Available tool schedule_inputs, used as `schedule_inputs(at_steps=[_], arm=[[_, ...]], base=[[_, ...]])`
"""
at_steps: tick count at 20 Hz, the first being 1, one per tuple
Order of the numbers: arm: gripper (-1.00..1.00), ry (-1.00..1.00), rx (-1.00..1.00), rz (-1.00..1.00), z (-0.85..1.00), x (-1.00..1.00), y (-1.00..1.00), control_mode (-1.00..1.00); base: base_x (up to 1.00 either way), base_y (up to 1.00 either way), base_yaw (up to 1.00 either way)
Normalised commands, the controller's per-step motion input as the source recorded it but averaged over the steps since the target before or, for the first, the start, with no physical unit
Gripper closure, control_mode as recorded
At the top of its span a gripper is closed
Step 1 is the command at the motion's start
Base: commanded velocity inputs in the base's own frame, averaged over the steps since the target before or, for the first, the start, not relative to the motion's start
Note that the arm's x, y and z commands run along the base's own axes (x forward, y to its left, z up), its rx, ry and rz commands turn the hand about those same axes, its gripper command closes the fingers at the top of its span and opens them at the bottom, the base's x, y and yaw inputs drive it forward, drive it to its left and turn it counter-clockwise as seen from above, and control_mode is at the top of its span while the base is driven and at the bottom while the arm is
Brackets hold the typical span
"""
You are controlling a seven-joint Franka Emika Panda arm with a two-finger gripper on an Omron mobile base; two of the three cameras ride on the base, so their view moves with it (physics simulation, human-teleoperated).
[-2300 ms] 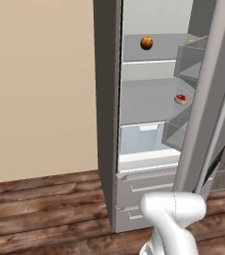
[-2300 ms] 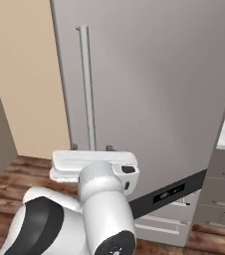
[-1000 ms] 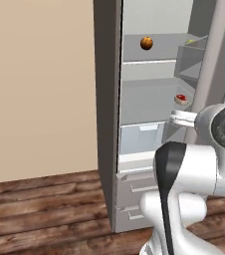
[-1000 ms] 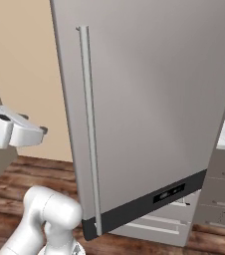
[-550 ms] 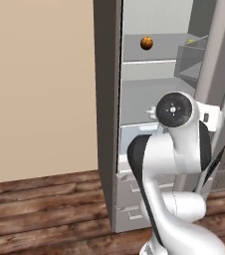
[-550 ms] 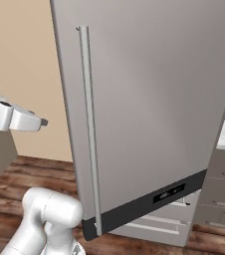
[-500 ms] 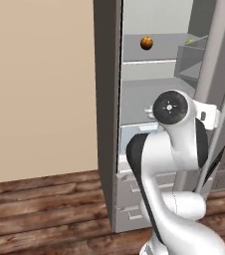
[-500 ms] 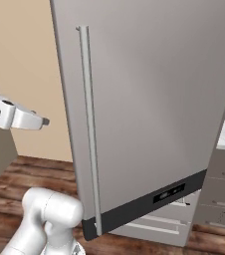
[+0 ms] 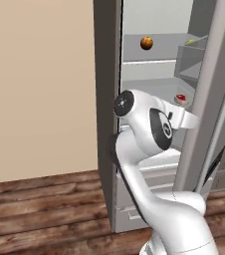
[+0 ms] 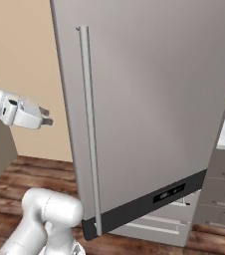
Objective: Open the fridge, remove the orange, lemon, and steak, and place them on any counter.
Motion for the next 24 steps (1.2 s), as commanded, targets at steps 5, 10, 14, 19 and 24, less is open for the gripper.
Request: schedule_inputs(at_steps=[5, 10, 14, 19, 24], arm=[[-1.0, 0.0, -0.04, -0.51, 0.0, 0.11, 0.0, -1.0], [-1.0, 0.0, -0.07, -0.42, 0.0, 0.29, -0.08, -1.0], [-1.0, -0.01, -0.08, -0.25, 0.0, 0.29, -0.35, -1.0], [-1.0, -0.1, -0.1, -0.14, 0.0, -0.03, -0.65, -1.0], [-1.0, -0.14, -0.08, -0.11, 0.0, -0.39, -0.86, -1.0]], base=[[0.0, 0.0, 0.0], [0.0, 0.0, 0.0], [0.0, 0.0, 0.0], [0.0, 0.0, 0.0], [0.0, 0.0, 0.0]])
